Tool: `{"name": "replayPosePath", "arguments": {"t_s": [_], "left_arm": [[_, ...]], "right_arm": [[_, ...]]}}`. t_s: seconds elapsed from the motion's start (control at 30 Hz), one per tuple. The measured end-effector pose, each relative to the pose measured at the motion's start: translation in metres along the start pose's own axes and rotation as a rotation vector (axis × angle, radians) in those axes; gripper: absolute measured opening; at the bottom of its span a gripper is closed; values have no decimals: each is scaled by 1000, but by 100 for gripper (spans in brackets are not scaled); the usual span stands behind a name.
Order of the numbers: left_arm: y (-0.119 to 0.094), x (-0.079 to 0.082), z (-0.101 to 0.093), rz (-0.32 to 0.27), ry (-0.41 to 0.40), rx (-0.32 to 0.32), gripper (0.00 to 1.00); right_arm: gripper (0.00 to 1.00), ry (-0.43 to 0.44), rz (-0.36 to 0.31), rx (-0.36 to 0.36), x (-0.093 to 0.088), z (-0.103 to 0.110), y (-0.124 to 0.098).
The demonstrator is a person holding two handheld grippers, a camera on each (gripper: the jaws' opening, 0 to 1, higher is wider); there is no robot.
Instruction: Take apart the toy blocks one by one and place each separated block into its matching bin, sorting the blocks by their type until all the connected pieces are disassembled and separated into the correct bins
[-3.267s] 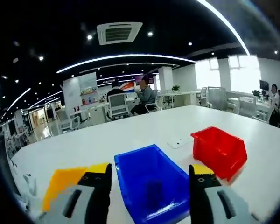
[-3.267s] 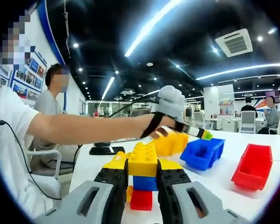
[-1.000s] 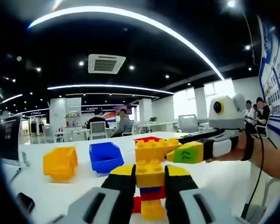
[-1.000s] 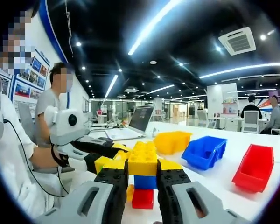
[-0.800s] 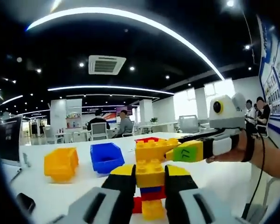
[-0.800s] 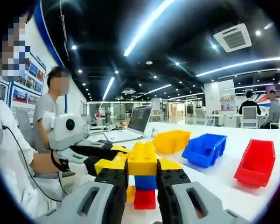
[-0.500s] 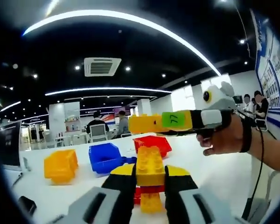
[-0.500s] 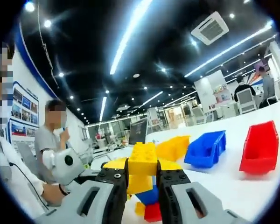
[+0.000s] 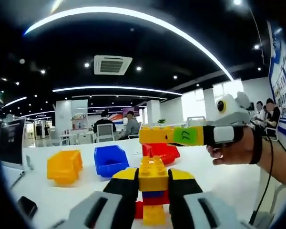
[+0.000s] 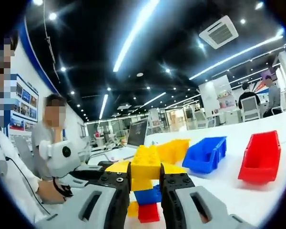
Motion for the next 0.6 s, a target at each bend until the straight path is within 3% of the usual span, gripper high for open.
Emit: {"name": "replayPosePath", "arguments": {"t_s": [0.3, 0.5, 0.6], "left_arm": [[-6, 8, -2, -18, -5, -69, 38], [-23, 17, 13, -31, -84, -156, 42], [-28, 16, 21, -18, -84, -175, 41]], "right_arm": [[24, -12, 28, 2, 7, -8, 8], [24, -73, 64, 23, 15, -15, 16], [24, -94, 93, 35, 22, -24, 26]]}}
Point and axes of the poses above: the point that each gripper's makers call its tool centre point, and the gripper's own axes: y roughly forward along the fingers, z roughly to its left, x roughly out of its top, the point moved 6 cm from there along -y, roughly backward along the fingers, and after that the axes turned 10 degrees about -y, right-handed, at the moved point
